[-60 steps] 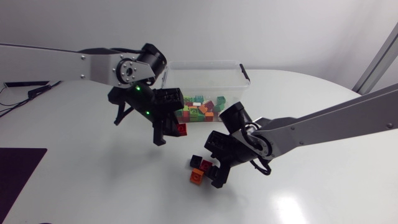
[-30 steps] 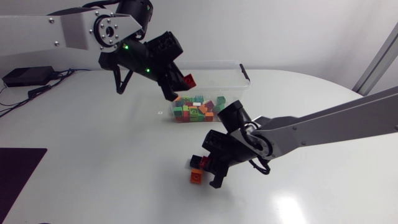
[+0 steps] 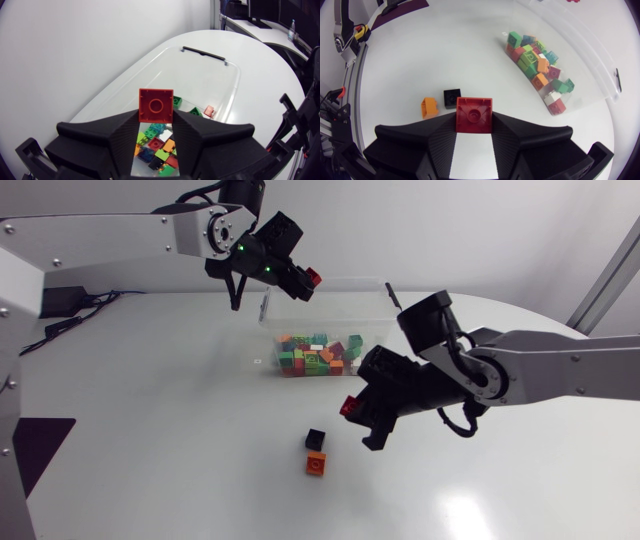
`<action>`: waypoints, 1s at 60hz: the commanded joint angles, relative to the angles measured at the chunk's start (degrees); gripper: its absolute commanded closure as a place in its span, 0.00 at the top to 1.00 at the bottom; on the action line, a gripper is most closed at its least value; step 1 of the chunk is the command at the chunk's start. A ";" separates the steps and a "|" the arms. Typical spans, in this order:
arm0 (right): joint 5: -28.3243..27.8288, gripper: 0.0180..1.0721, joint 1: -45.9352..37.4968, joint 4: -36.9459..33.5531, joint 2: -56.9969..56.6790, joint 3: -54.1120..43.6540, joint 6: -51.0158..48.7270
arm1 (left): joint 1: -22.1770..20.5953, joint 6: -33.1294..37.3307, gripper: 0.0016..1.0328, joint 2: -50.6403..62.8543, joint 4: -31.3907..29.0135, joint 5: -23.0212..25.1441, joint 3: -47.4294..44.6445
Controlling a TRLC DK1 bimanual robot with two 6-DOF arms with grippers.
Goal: Place the duplo bricks in the container
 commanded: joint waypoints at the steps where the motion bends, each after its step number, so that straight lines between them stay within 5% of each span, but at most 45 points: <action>1: -0.57 0.28 -1.68 -1.23 -1.73 3.17 -0.01 | 0.60 -3.20 0.55 4.68 0.58 -2.27 4.35; 2: -0.66 0.28 -1.86 -1.31 -1.82 3.35 0.08 | 0.60 -3.28 0.57 4.77 0.58 -2.53 4.44; 5: -0.74 0.28 -2.83 -1.67 -2.26 4.75 0.52 | 0.51 -3.99 0.86 5.21 0.58 -4.11 4.62; 8: -1.18 0.28 -3.79 -1.93 -2.35 6.16 0.78 | 0.42 -4.34 0.96 4.51 0.58 -4.64 3.65; 24: -2.68 0.28 -8.10 -1.49 0.55 15.56 4.12 | 0.25 -5.13 0.96 -10.79 12.36 -8.24 -13.93; 41: -2.50 0.28 -8.98 3.61 7.94 24.62 9.22 | 0.16 -7.42 0.96 -26.78 14.47 -8.15 -26.14; 60: 0.75 0.28 -7.75 9.32 17.08 32.61 14.05 | -1.60 -6.80 0.96 -34.08 9.11 -7.63 -29.57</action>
